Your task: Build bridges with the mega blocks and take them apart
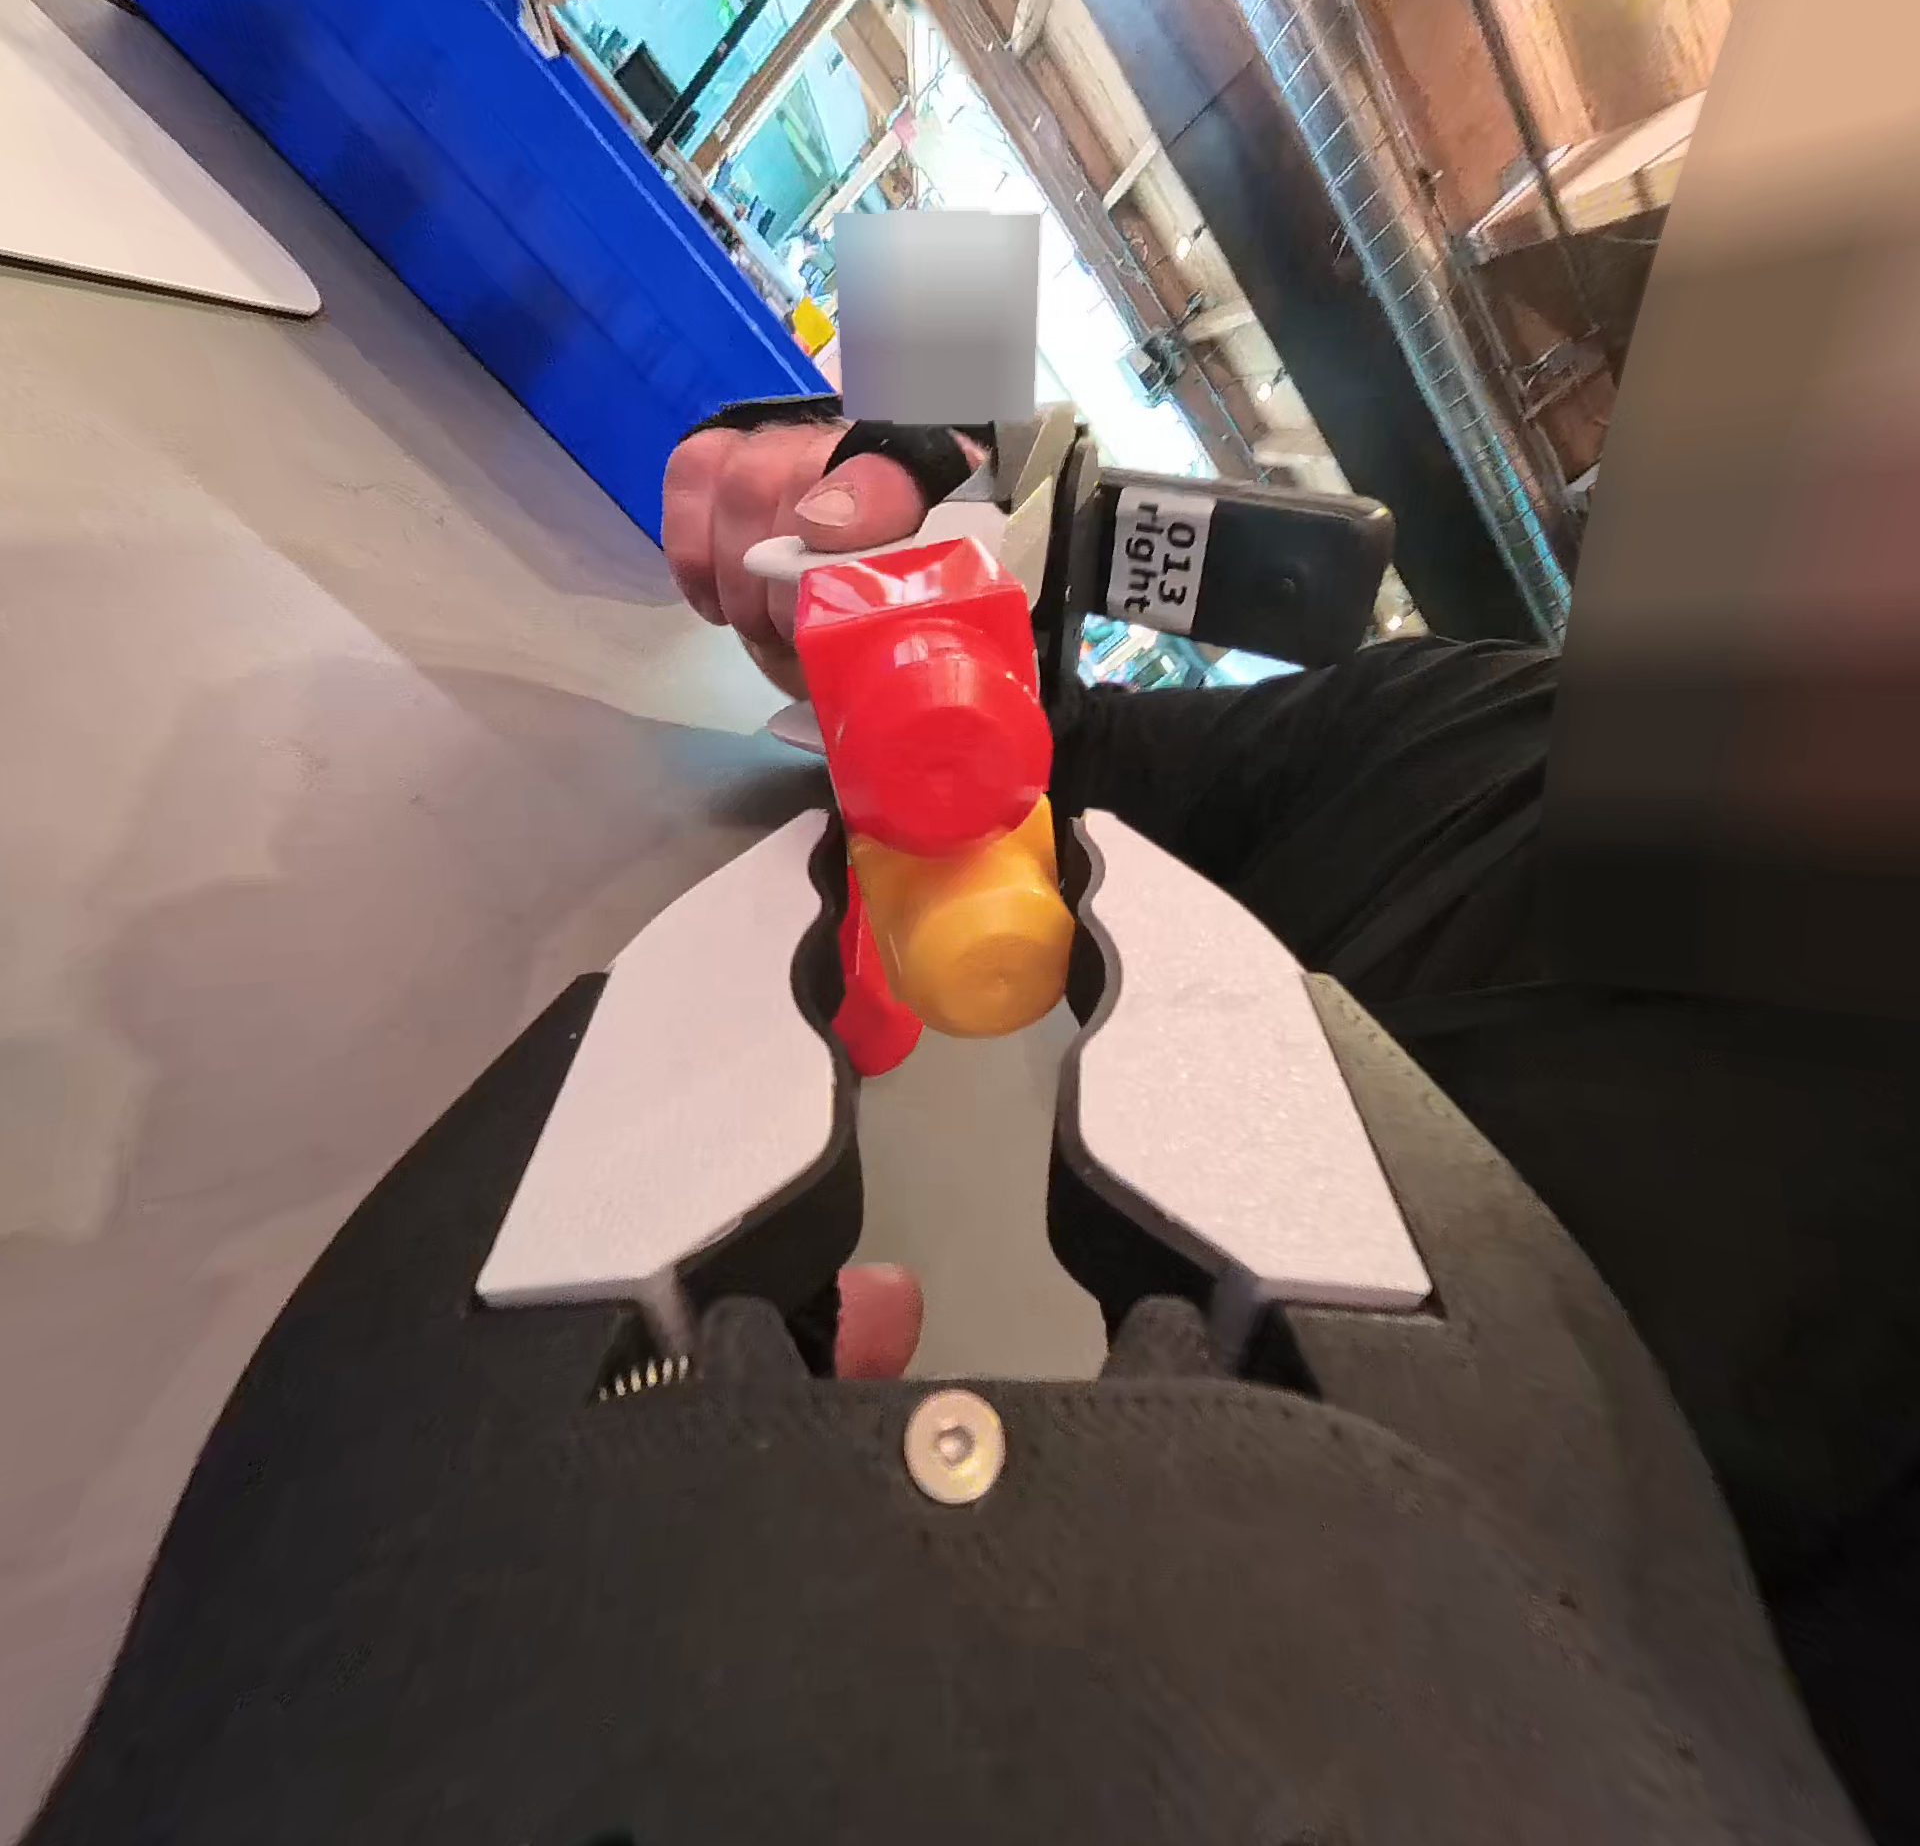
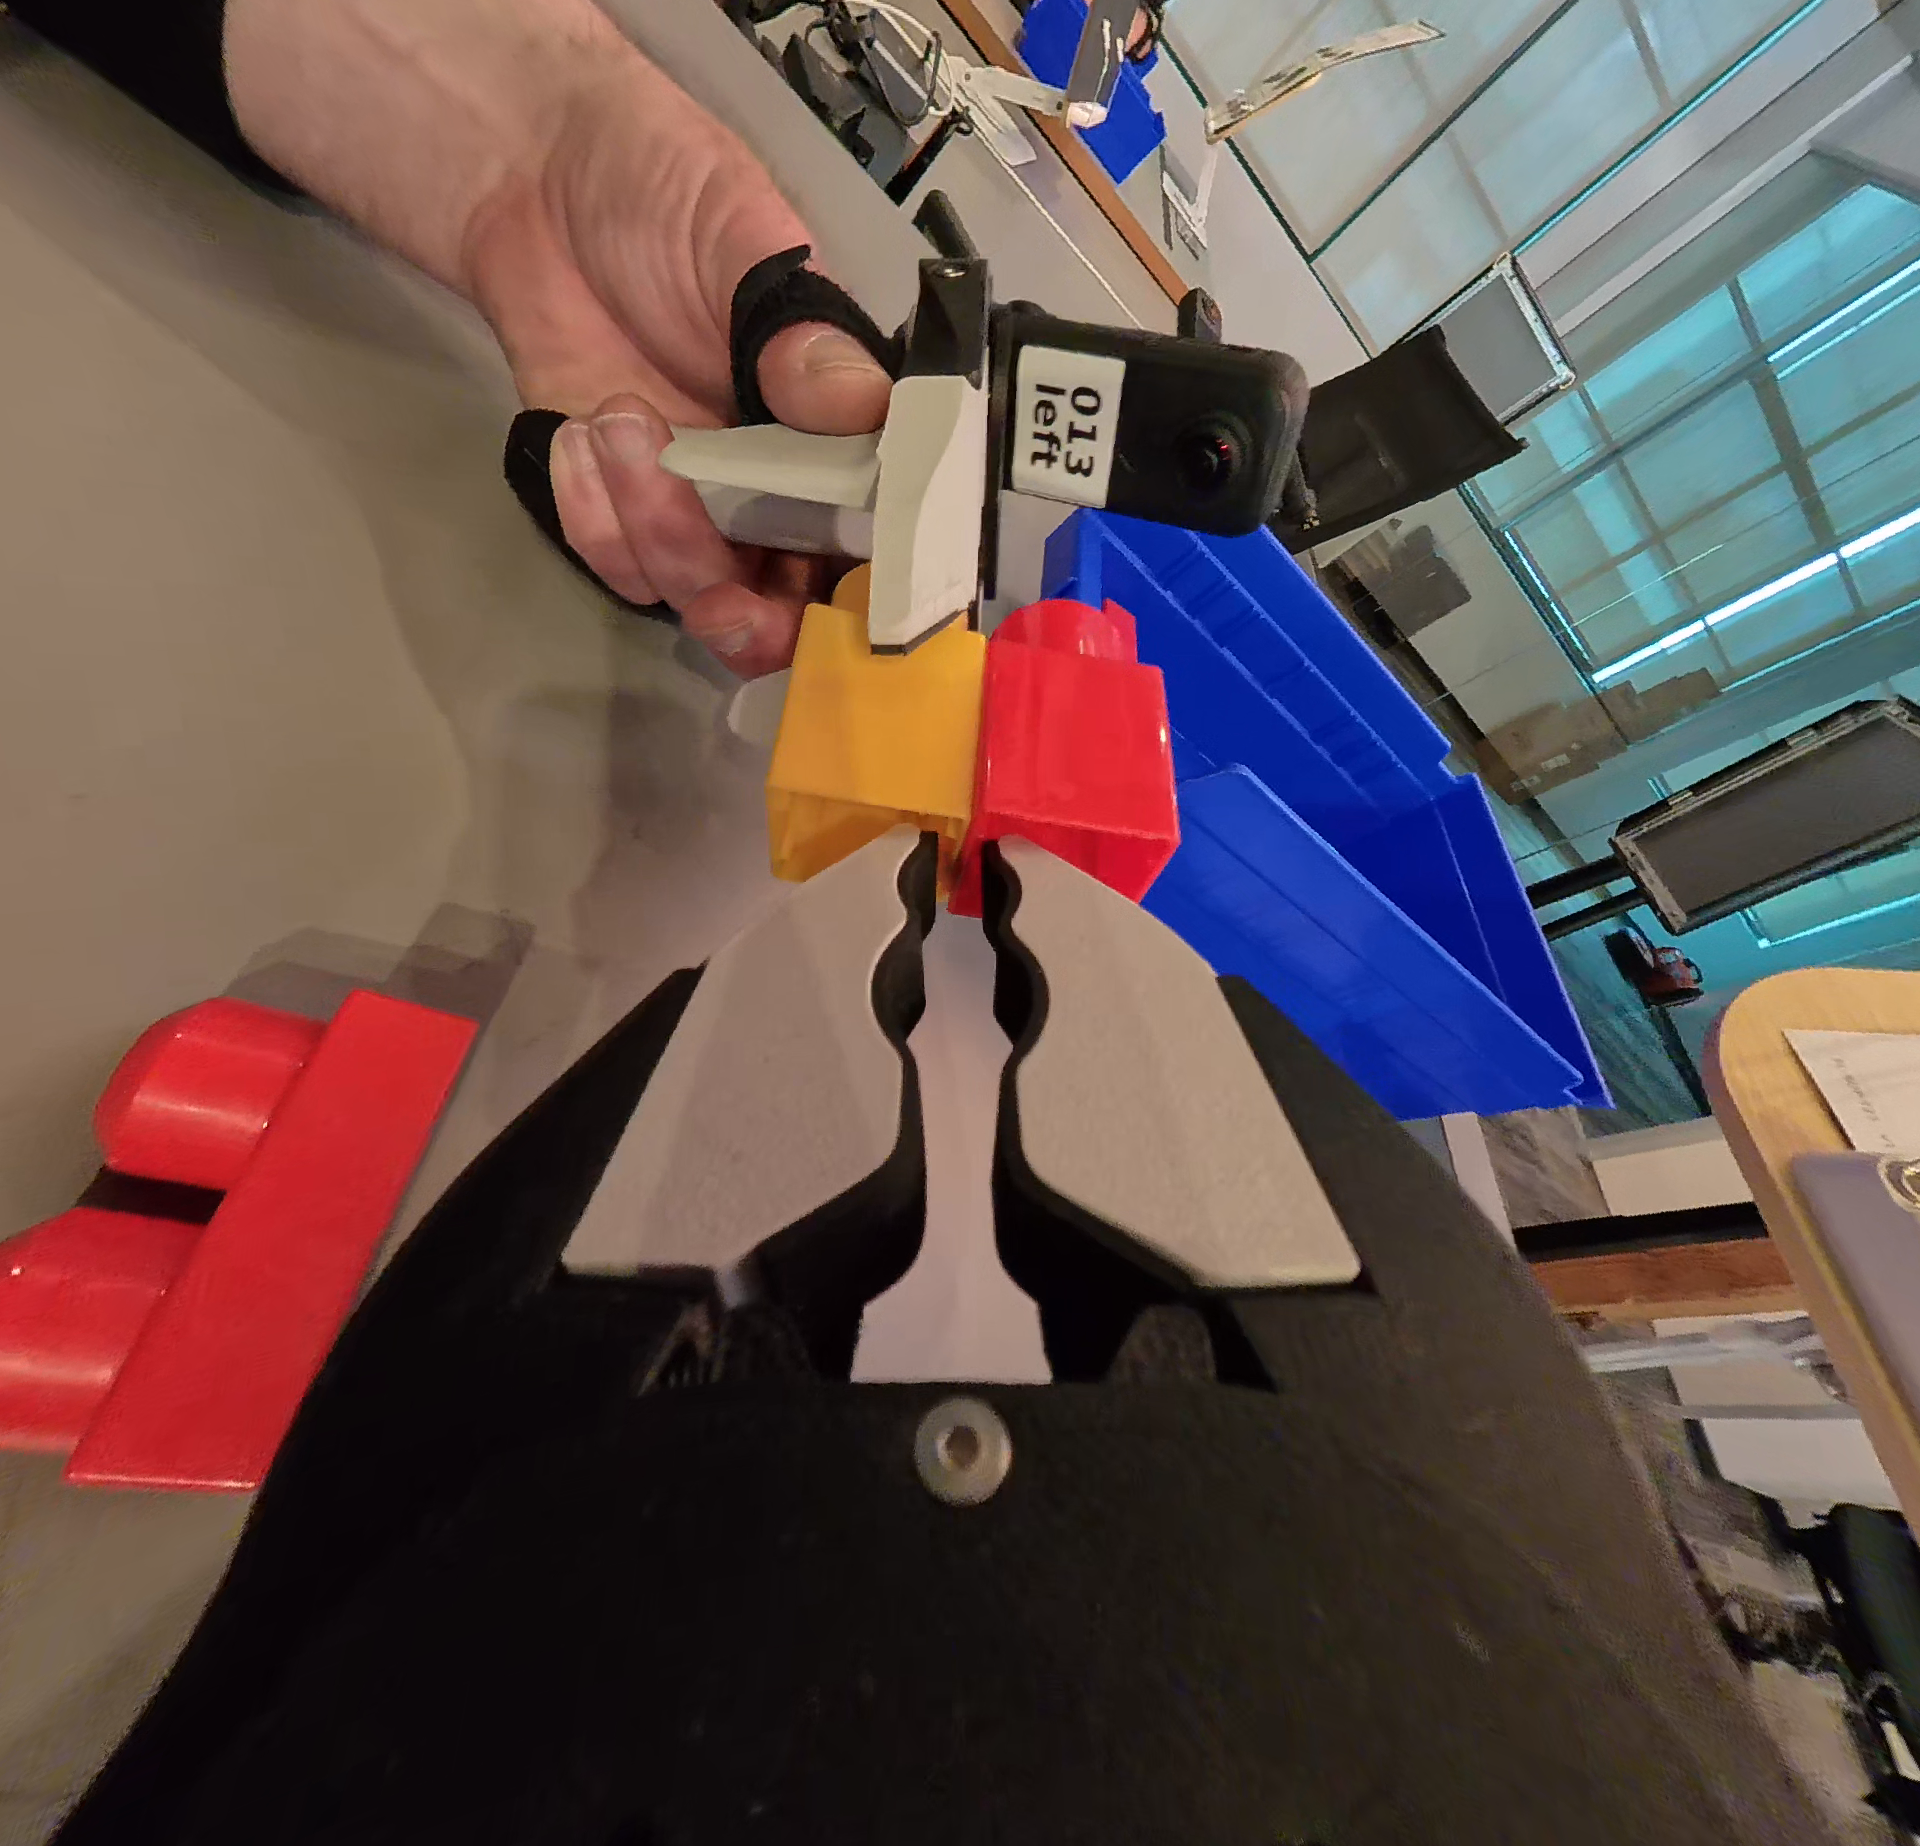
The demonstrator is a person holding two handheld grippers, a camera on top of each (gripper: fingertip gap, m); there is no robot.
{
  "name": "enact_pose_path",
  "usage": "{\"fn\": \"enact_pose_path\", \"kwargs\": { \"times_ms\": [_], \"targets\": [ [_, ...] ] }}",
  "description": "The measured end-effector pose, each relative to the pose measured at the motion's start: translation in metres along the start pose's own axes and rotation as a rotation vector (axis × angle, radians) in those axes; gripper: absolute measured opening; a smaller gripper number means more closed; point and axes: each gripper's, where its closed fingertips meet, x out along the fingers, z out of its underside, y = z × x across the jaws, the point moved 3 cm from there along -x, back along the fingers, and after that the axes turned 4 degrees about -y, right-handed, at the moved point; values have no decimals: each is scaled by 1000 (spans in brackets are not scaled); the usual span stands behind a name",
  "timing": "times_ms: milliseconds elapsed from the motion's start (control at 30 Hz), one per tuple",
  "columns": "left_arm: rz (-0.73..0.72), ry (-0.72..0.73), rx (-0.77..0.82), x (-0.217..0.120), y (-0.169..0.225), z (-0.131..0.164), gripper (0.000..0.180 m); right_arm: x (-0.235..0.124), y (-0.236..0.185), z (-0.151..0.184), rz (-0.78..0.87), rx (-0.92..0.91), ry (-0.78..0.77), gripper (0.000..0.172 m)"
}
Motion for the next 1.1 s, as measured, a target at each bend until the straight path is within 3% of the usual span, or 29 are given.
{"fn": "enact_pose_path", "kwargs": {
  "times_ms": [200, 300, 400, 567, 733, 1100],
  "targets": [
    [35, 24, -2, 1, 3, -4, 43, -1, 3, -1, 5, 26, 20, 8],
    [-30, 41, 51, 0, 3, -10, 68, -1, 0, -1, 16, -34, -4, 8],
    [-104, 23, 92, 3, 0, -12, 80, 0, -1, -2, 26, -59, -11, 8],
    [-143, -19, 93, 10, -5, -7, 68, 3, -3, 1, 45, -110, -54, 8],
    [-88, 13, 60, 11, -3, -7, 36, 3, -7, -1, 45, -147, -53, 7],
    [10, 40, -10, 14, -2, -5, 36, 2, -9, -4, 6, -112, -18, 8]
  ]
}}
